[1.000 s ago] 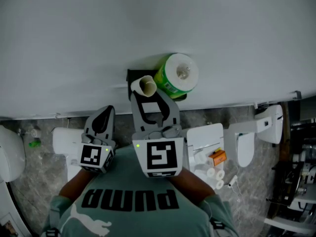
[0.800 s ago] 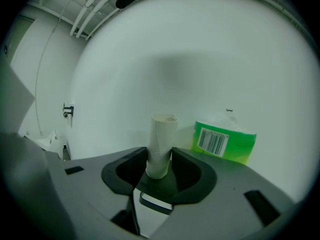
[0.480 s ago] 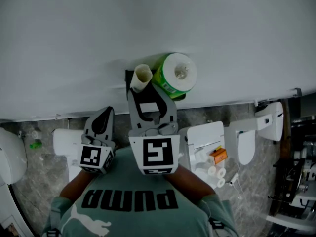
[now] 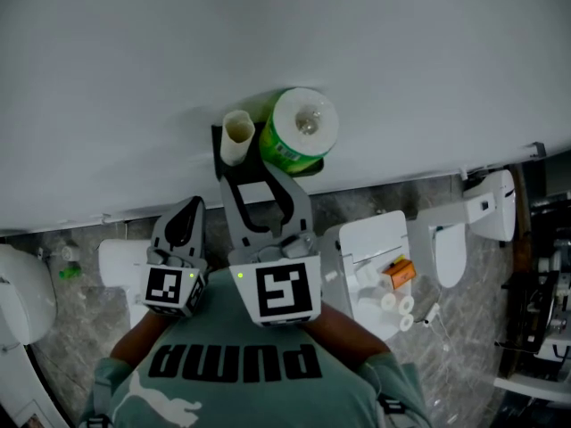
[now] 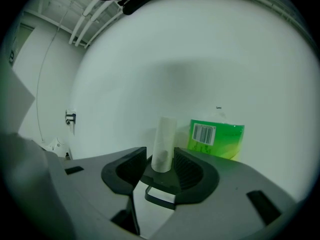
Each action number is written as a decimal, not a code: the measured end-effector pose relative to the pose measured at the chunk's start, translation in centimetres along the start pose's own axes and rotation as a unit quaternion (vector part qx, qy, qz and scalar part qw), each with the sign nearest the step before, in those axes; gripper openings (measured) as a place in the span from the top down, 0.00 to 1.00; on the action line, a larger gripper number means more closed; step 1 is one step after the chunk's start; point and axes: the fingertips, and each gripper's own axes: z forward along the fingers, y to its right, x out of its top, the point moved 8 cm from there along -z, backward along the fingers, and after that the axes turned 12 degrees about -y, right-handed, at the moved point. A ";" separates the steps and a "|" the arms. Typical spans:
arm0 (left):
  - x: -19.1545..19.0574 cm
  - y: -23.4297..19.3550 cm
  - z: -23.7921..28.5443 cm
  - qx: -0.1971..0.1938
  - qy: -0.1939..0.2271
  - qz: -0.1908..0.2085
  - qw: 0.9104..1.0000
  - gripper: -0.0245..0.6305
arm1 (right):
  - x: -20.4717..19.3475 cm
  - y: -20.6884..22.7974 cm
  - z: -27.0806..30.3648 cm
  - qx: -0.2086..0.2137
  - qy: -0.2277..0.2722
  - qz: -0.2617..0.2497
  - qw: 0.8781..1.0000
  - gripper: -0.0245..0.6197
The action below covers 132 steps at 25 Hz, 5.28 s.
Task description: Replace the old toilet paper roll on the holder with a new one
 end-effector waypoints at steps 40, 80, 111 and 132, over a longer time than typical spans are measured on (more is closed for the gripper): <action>6.8 5.7 -2.0 -0.007 0.009 0.076 0.997 0.96 | -3.6 7.2 -4.1 -0.003 0.080 0.102 0.992 0.56; 6.0 3.3 -3.0 0.059 0.016 0.033 0.998 0.96 | 0.6 9.6 0.7 0.036 0.106 0.031 0.993 0.32; 1.5 6.6 3.2 -0.050 -0.056 0.066 0.995 0.96 | -5.2 17.1 -6.8 -0.071 0.135 0.231 0.961 0.32; -0.9 5.5 5.3 -0.042 -0.089 0.069 0.993 0.96 | -12.9 18.5 -3.4 -0.026 0.120 0.436 0.892 0.32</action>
